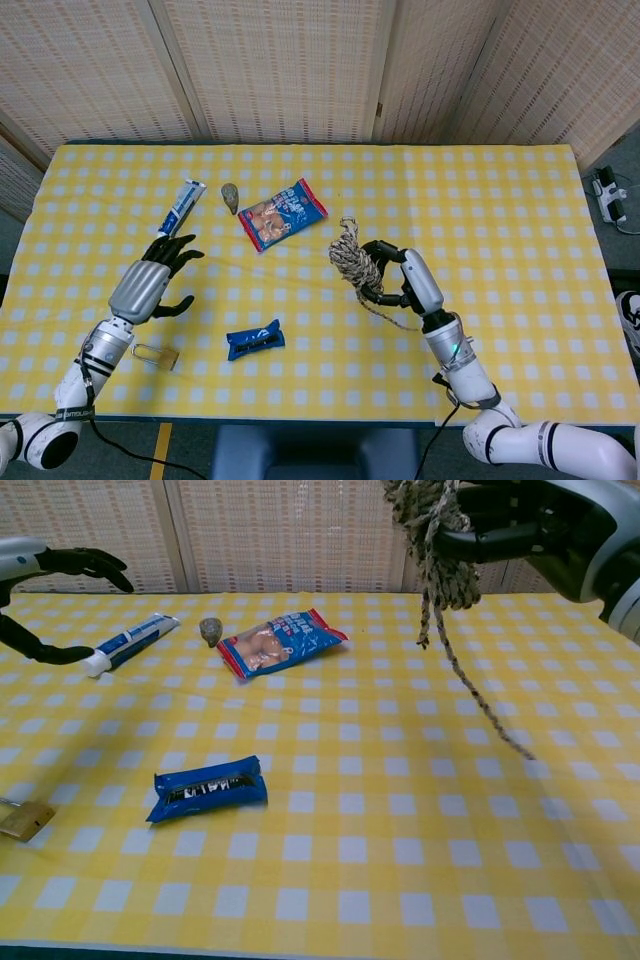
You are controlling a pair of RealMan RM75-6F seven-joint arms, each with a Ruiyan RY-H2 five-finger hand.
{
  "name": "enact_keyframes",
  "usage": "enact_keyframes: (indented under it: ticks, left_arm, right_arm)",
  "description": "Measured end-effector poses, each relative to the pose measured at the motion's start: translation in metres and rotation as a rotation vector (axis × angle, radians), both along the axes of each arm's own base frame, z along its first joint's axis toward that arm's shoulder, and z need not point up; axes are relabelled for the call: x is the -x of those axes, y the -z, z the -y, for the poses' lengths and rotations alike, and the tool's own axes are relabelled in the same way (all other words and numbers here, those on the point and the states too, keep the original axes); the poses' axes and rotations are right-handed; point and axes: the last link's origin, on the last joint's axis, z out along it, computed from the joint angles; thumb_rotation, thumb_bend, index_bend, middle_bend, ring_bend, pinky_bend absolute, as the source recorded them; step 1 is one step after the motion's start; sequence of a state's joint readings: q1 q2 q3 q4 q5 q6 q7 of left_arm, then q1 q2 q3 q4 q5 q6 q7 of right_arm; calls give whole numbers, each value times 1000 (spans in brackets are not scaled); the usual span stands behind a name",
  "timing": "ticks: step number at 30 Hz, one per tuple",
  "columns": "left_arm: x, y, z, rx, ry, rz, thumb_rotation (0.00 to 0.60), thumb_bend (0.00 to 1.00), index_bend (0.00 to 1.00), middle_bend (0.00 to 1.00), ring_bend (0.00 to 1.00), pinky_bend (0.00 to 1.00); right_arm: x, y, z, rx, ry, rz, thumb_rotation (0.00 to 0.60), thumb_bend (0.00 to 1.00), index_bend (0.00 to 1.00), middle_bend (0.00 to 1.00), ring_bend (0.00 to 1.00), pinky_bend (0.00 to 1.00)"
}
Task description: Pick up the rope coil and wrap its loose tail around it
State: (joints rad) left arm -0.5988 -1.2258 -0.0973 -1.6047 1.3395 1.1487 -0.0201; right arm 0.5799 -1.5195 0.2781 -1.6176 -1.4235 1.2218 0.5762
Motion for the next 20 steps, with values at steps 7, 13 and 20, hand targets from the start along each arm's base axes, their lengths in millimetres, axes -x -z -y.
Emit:
enact_keyframes:
  ticks: [7, 13, 20]
  left_arm:
    - [49, -22, 16, -155, -72, -84, 600, 356, 285, 104, 125, 0]
    - [83, -37, 37, -259, -132, -121, 600, 356, 293, 112, 129, 0]
    - [113, -44, 75, -295, -225, -100, 600, 356, 298, 112, 132, 0]
  right_arm:
    - [12, -16, -3, -9, 38, -47, 600, 740, 832, 695, 771, 623]
    - [18, -29, -3, -13, 65, -53, 600, 741, 832, 695, 772, 626]
    - [22, -34, -2, -27, 83, -33, 600, 741, 832, 695, 772, 626]
